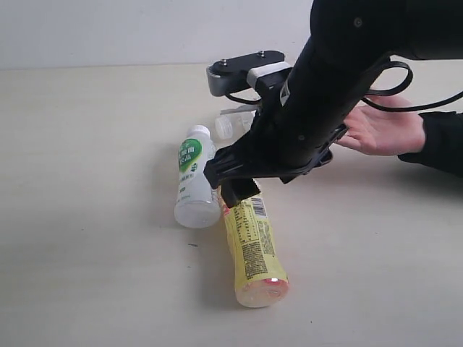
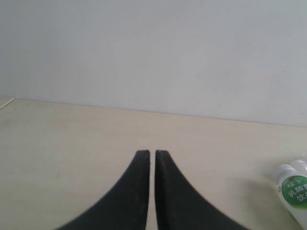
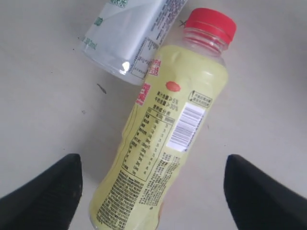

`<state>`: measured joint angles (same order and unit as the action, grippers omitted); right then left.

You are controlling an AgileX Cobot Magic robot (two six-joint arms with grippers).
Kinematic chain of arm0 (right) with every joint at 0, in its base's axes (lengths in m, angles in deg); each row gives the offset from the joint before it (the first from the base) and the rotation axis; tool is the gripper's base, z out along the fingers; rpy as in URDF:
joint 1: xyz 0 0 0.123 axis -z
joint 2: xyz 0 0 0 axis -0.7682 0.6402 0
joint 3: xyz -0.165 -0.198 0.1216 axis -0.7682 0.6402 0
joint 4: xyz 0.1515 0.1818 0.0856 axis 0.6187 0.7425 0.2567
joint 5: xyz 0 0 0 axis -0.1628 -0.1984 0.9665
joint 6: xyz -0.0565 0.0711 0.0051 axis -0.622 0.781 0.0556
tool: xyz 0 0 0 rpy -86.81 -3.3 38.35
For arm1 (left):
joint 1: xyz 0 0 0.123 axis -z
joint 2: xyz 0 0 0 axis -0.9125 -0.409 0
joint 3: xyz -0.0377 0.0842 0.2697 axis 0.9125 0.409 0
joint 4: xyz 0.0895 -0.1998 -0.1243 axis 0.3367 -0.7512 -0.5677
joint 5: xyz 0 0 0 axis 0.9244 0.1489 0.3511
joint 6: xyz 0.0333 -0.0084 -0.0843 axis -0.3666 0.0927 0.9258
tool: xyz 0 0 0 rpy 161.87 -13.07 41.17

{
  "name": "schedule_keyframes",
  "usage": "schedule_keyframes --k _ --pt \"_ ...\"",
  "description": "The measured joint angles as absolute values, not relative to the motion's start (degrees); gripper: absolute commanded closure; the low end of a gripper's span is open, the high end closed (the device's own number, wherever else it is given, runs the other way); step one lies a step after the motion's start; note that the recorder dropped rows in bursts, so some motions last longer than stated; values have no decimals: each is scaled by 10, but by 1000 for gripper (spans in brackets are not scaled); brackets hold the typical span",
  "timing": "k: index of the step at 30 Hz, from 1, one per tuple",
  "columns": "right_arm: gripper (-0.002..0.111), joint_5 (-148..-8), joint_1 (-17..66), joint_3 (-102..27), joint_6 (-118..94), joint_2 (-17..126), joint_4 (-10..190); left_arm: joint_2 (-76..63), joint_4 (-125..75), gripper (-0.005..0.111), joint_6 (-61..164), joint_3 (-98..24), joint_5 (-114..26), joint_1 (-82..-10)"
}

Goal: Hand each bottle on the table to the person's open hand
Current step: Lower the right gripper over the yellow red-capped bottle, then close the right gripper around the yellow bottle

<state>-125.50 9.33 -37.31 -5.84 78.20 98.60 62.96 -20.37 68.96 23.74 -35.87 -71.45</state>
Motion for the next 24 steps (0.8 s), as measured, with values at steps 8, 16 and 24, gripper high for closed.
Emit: schedule_keyframes --k 8,16,24 --pt "30 -1259 92 -373 -54 841 990 630 -204 100 690 237 -359 -714" --pt "30 -1255 90 -374 -47 895 995 630 -204 100 690 237 -359 -714" --pt "30 -1230 90 -374 -40 925 1000 630 -204 100 690 237 -359 -714"
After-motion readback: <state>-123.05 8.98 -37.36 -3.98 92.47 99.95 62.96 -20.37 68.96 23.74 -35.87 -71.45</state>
